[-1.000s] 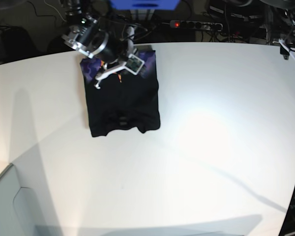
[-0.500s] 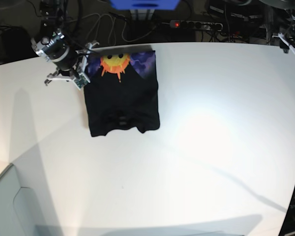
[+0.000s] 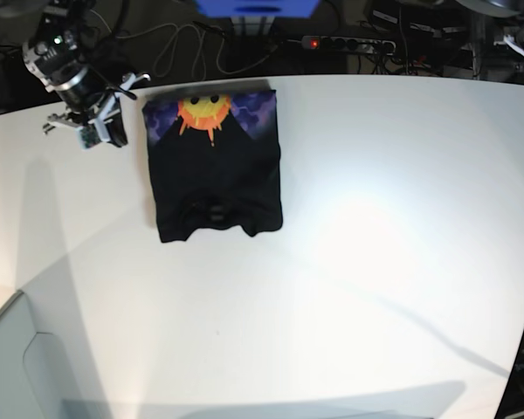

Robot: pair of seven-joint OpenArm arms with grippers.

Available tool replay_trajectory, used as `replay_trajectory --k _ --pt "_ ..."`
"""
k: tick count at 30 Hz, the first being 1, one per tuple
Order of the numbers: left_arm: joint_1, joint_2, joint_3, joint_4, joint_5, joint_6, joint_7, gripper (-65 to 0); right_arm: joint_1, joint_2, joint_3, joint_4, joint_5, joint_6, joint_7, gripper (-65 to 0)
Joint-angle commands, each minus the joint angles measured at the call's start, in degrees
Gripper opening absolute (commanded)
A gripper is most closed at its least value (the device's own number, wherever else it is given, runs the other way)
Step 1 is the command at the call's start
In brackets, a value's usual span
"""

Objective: Fold the T-shirt properly

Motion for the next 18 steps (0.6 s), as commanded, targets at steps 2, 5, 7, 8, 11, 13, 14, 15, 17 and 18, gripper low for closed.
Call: replay_trajectory --k 2,5,7,8,11,13,14,15,17,18 --pt "3.56 -0.29 -0.69 -0.23 -2.99 0.14 -0.57 -35.9 -3.74 -0.49 2.36 0.91 0.32 0.99 0.29 -65.0" --pt "5.49 1.65 -0.87 -3.14 -5.89 0.14 -0.57 -50.9 -8.93 -2.07 5.09 0.91 0.14 0.99 0.29 -65.0" --pt "5.67 3.23 -0.78 -6.3 -5.8 0.14 -0.66 -62.1 -12.18 -2.77 6.67 0.64 0.06 0.99 0.29 -65.0" --pt "5.49 3.84 -0.61 -8.32 -5.72 0.14 -0.66 -65.0 -13.76 -2.77 6.93 0.38 0.06 0.99 0.29 -65.0" --pt "4.87 4.37 1.85 -14.3 -4.93 0.14 -1.72 -65.0 -17.1 -2.51 6.93 -3.22 0.06 0.99 0.73 -65.0" --pt "3.82 4.99 5.72 -18.96 -2.73 0.14 -7.25 -65.0 -17.28 -2.16 7.02 -8.32 0.06 0.99 0.81 -65.0" --pt "3.64 5.07 7.92 -21.33 -0.79 0.14 -11.12 -65.0 -16.84 -1.37 7.11 -11.05 -0.03 0.99 0.81 -65.0" --pt "3.2 5.25 10.29 -23.79 1.58 0.14 -14.99 -65.0 -15.52 -0.31 6.93 -14.3 -0.03 0.99 0.81 -65.0" --pt "1.97 6.13 14.69 -29.33 5.45 0.14 -21.41 -65.0 -12.62 1.27 6.93 -22.04 0.06 0.99 1.08 -65.0" --pt "0.83 6.31 16.62 -32.59 7.12 0.14 -24.4 -65.0 -10.33 1.88 6.93 -26.52 0.06 0.99 2.04 -65.0"
